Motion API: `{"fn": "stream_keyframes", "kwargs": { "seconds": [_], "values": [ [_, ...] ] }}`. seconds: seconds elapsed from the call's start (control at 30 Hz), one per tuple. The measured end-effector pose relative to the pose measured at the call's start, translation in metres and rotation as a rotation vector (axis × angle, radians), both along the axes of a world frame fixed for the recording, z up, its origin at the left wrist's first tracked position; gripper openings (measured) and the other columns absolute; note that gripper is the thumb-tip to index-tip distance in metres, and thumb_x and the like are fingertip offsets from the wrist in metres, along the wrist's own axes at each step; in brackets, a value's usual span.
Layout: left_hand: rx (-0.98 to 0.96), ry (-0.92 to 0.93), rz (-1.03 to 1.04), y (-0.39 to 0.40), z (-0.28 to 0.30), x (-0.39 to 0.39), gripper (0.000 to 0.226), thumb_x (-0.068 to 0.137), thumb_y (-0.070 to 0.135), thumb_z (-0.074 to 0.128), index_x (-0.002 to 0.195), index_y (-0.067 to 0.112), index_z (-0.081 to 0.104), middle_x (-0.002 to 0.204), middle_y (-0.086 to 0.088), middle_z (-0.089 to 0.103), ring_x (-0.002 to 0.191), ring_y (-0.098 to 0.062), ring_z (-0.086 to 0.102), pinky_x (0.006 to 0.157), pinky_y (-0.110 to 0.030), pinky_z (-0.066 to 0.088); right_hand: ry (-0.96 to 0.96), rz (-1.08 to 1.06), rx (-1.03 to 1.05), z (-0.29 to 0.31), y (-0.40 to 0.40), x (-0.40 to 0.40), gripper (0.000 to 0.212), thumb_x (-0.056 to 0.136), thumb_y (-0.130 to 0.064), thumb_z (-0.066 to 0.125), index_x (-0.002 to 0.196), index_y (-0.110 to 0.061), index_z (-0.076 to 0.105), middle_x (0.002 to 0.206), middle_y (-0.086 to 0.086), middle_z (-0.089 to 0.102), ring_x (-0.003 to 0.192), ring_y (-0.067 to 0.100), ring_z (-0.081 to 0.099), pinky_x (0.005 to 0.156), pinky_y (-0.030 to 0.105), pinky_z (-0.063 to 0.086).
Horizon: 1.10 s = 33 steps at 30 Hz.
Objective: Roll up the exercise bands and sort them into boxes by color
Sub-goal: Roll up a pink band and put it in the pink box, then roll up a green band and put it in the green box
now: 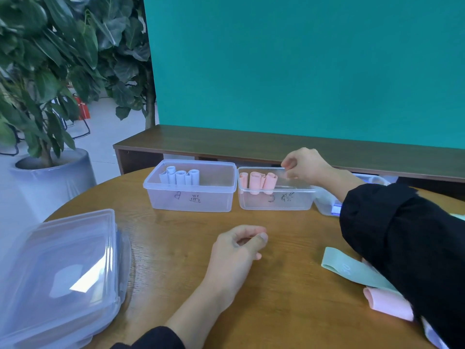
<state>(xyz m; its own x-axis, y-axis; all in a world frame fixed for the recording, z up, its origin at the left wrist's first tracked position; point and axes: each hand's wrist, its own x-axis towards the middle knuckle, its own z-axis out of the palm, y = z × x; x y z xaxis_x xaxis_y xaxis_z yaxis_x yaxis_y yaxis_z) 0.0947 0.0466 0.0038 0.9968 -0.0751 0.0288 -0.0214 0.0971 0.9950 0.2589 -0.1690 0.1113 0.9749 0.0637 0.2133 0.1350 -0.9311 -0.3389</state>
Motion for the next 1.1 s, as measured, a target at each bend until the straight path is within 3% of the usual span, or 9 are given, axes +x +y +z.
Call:
{"fn": "stream_keyframes", "kwargs": {
  "seconds": [0.33, 0.5, 0.6, 0.73, 0.83, 1.0, 1.1],
  "values": [
    [0.098, -0.057, 0.003, 0.000, -0.004, 0.000, 0.010, 0.090, 0.018, 0.074, 0.091, 0.026, 0.080, 0.086, 0.002, 0.077, 0.083, -0.016, 0.070, 0.086, -0.035, 0.057, -0.068, 0.034, 0.067, 0.000, -0.017, -0.088, 0.018, 0.090, -0.025, 0.075, 0.106, -0.018, 0.075, 0.100, -0.002, 0.074, 0.091, 0.012, 0.066, 0.082, 0.023, 0.047],
    [0.305, -0.171, -0.069, -0.005, -0.002, -0.008, 0.010, 0.089, 0.023, 0.075, 0.096, 0.031, 0.079, 0.092, 0.012, 0.077, 0.092, -0.004, 0.070, 0.090, -0.025, 0.054, 0.002, 0.030, 0.047, -0.021, -0.024, -0.151, 0.020, 0.089, -0.038, 0.075, 0.101, -0.022, 0.075, 0.094, -0.007, 0.073, 0.085, 0.004, 0.064, 0.069, 0.014, 0.046],
    [0.498, -0.251, -0.178, -0.010, 0.002, -0.020, 0.022, 0.089, 0.027, 0.076, 0.110, 0.031, 0.076, 0.103, 0.016, 0.074, 0.096, 0.002, 0.067, 0.092, -0.018, 0.051, 0.094, -0.010, 0.033, -0.041, -0.034, -0.183, 0.030, 0.087, -0.047, 0.074, 0.107, -0.025, 0.075, 0.101, -0.010, 0.073, 0.095, 0.005, 0.066, 0.080, 0.020, 0.050],
    [0.657, -0.250, -0.302, -0.014, 0.006, -0.039, 0.042, 0.086, 0.035, 0.078, 0.126, 0.038, 0.067, 0.123, 0.017, 0.066, 0.112, 0.004, 0.060, 0.104, -0.018, 0.044, 0.195, -0.077, -0.018, -0.067, -0.040, -0.213, 0.052, 0.086, -0.053, 0.072, 0.130, -0.028, 0.063, 0.127, -0.006, 0.063, 0.120, 0.014, 0.056, 0.100, 0.031, 0.046],
    [0.751, -0.265, -0.312, -0.015, 0.007, -0.057, 0.045, 0.087, 0.040, 0.077, 0.130, 0.041, 0.063, 0.130, 0.019, 0.059, 0.121, 0.001, 0.053, 0.104, -0.017, 0.037, 0.123, -0.115, 0.002, -0.081, -0.038, -0.223, 0.048, 0.090, -0.046, 0.070, 0.134, -0.027, 0.061, 0.130, -0.003, 0.062, 0.123, 0.017, 0.054, 0.102, 0.033, 0.045],
    [0.719, -0.282, -0.193, -0.017, 0.000, -0.078, 0.038, 0.088, 0.039, 0.075, 0.126, 0.039, 0.067, 0.129, 0.021, 0.060, 0.120, 0.003, 0.053, 0.101, -0.013, 0.036, -0.043, -0.159, 0.038, -0.097, -0.036, -0.225, 0.023, 0.095, -0.039, 0.066, 0.107, -0.021, 0.075, 0.104, -0.005, 0.072, 0.102, 0.016, 0.064, 0.087, 0.035, 0.054],
    [0.646, -0.240, -0.114, -0.017, -0.001, -0.079, 0.032, 0.089, 0.036, 0.074, 0.121, 0.038, 0.070, 0.119, 0.020, 0.065, 0.114, 0.005, 0.059, 0.101, -0.015, 0.043, -0.092, -0.178, 0.026, -0.094, -0.035, -0.226, 0.025, 0.098, -0.039, 0.060, 0.097, -0.021, 0.077, 0.085, -0.005, 0.072, 0.080, 0.015, 0.065, 0.071, 0.039, 0.058]
  ]
}}
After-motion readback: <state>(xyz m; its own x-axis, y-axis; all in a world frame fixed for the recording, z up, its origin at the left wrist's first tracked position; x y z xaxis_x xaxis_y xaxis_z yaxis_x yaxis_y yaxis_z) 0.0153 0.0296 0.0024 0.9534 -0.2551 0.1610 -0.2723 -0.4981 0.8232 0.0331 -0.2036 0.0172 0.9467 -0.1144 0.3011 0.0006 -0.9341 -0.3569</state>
